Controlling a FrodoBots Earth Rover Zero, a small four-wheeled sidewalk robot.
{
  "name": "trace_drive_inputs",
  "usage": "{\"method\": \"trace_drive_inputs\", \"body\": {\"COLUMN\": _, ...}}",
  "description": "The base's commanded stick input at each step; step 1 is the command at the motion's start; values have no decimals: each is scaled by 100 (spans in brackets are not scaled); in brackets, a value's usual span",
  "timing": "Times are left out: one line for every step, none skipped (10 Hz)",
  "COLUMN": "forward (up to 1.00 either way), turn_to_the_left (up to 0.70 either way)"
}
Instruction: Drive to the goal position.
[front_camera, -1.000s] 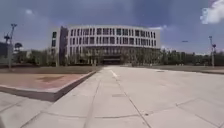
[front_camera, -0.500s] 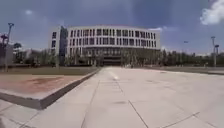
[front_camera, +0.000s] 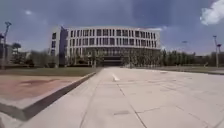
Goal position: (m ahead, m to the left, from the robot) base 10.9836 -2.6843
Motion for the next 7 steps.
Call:
{"method": "trace_drive_inputs", "body": {"forward": 70, "turn_to_the_left": 0}}
{"method": "trace_drive_inputs", "body": {"forward": 70, "turn_to_the_left": 0}}
{"method": "trace_drive_inputs", "body": {"forward": 70, "turn_to_the_left": 3}}
{"method": "trace_drive_inputs", "body": {"forward": 70, "turn_to_the_left": 10}}
{"method": "trace_drive_inputs", "body": {"forward": 70, "turn_to_the_left": 12}}
{"method": "trace_drive_inputs", "body": {"forward": 70, "turn_to_the_left": 32}}
{"method": "trace_drive_inputs", "body": {"forward": 70, "turn_to_the_left": 23}}
